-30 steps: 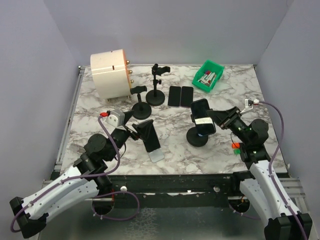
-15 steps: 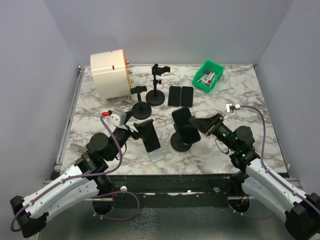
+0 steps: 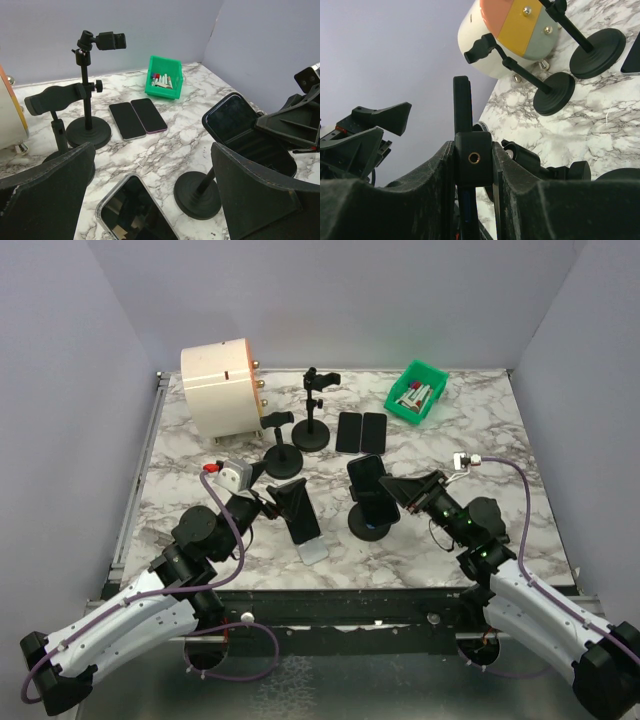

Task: Remove the phone from the phone stand
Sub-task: Place the phone stand with the phone at the center of the board.

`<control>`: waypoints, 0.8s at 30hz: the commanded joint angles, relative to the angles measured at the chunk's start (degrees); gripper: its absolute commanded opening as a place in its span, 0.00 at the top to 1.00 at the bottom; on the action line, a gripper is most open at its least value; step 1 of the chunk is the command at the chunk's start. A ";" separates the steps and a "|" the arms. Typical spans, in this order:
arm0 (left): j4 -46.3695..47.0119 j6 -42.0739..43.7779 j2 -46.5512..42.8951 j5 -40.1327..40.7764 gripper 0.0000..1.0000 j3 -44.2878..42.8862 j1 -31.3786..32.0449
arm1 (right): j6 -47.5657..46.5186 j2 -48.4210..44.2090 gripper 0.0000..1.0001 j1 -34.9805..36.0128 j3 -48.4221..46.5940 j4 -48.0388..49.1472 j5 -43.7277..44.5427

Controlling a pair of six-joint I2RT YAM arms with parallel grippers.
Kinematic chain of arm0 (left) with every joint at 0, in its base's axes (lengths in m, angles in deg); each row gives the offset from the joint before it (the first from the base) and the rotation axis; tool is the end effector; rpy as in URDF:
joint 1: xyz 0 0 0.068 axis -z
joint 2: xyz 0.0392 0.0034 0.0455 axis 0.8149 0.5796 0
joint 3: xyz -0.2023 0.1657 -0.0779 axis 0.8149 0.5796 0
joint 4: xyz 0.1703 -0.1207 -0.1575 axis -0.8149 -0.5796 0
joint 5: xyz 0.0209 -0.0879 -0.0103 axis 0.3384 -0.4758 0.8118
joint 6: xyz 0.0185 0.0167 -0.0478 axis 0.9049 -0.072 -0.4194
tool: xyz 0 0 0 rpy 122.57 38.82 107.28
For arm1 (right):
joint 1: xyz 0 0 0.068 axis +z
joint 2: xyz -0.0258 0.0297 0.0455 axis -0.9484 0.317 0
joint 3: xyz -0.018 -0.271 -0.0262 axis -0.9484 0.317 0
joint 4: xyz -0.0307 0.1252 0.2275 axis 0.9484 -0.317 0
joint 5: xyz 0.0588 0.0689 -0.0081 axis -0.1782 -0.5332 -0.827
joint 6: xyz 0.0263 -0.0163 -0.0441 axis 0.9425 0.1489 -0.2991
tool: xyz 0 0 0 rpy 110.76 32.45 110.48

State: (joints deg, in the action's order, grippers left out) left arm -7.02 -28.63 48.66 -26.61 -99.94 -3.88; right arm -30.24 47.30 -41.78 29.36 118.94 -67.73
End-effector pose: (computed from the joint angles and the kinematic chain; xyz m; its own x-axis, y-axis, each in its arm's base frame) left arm 0.1018 -0.1075 0.3228 0.0079 -0.2423 -0.9702 0.5579 0.8062 -0.1968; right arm 0.1507 0.0930 0.2506 -0.4550 0.6748 -0.5811 -0.4611 0.3798 0.8020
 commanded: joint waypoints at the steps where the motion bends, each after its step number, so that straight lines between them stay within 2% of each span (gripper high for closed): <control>1: -0.86 0.75 -0.53 0.88 0.01 -0.44 -0.25 | 0.05 -1.91 0.97 0.41 -0.54 1.17 1.11; 4: -0.87 0.80 -0.66 0.98 0.01 -0.40 -0.25 | -1.01 -4.29 0.86 0.41 -1.05 -3.57 1.88; 8: -0.77 0.71 -0.41 0.75 0.01 -0.42 -0.25 | -2.11 -8.07 0.64 0.41 -2.06 -10.30 4.30; 10: -0.77 0.63 -0.26 0.64 0.01 -0.34 -0.25 | -2.45 -9.31 0.57 0.41 -2.55 -12.78 5.03; 20: -0.84 0.54 0.22 0.54 0.01 -0.32 -0.25 | -3.98 -12.97 0.43 0.41 -4.51 -22.71 7.33; 24: -0.94 0.59 0.09 0.71 0.01 -0.36 -0.25 | -6.82 -14.98 0.39 0.41 -8.11 -30.32 9.50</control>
State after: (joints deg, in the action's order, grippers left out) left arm -7.04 -28.52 48.88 -26.63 -99.94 -3.88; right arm -33.59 34.42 -41.57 25.67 97.47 -61.85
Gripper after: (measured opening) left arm 0.990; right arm 0.591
